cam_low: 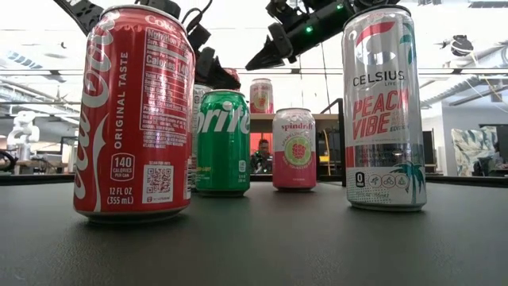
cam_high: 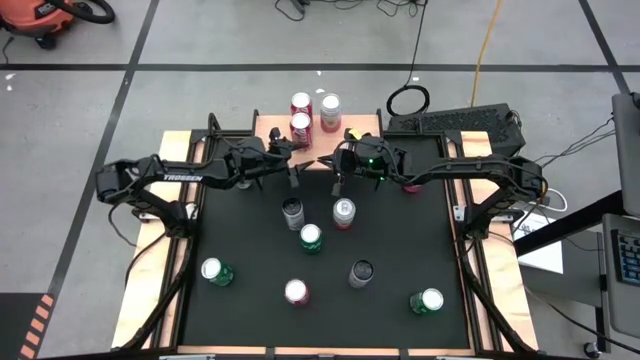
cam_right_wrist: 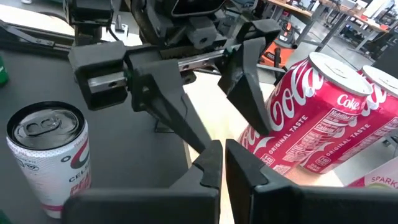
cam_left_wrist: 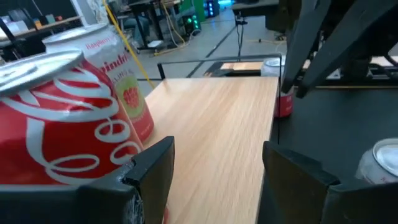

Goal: Place canned beverage on shelf
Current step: Put the top red soda can on the shelf aligned with the other red soda can

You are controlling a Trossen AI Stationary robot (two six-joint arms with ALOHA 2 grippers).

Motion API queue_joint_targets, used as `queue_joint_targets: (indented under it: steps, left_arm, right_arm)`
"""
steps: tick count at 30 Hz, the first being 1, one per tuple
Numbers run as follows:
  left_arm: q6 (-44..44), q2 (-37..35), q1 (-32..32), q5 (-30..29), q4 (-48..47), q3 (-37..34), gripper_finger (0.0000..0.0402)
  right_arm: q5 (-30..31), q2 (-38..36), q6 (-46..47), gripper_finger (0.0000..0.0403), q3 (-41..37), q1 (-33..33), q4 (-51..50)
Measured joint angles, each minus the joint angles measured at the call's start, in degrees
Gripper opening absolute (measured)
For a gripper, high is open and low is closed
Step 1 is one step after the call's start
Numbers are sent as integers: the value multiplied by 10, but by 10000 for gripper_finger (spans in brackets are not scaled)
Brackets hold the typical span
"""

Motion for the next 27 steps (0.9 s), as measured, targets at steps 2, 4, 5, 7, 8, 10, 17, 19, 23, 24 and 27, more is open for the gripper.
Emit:
queue_joint_targets:
  steps: [2, 4, 5, 7, 8, 10, 17, 19, 23, 24, 27]
  left_arm:
    - [0, 5, 0, 0, 4, 0, 244]
    - [0, 8, 2, 0, 10, 0, 244]
    - [0, 9, 3, 0, 14, 0, 244]
    - [-4, 9, 7, -4, 15, 0, 244]
    - [-5, 9, 8, -6, 15, 0, 243]
    - [-6, 9, 12, -6, 14, 0, 244]
    - [-5, 9, 12, -7, 21, 0, 244]
    - [-5, 9, 14, -8, 20, 0, 244]
    - [-5, 9, 20, -9, 21, 0, 244]
    - [-5, 9, 21, -9, 21, 0, 244]
    - [-5, 9, 21, -9, 22, 0, 244]
  right_arm:
    - [0, 0, -3, 0, 0, 0, -1]
    - [0, 0, -4, 0, 0, 0, -1]
    - [0, 0, -5, 0, 0, 0, -1]
    - [0, 0, -5, 0, 0, 0, -2]
    - [0, 0, -6, 0, 0, 0, -2]
    - [0, 0, -8, 0, 0, 0, -3]
    - [0, 0, -9, 0, 0, 0, -3]
    - [0, 0, -9, 0, 0, 0, -3]
    - [0, 0, -9, 0, 0, 0, -3]
    - [0, 0, -8, 0, 0, 0, -3]
    - [0, 0, -8, 0, 0, 0, -3]
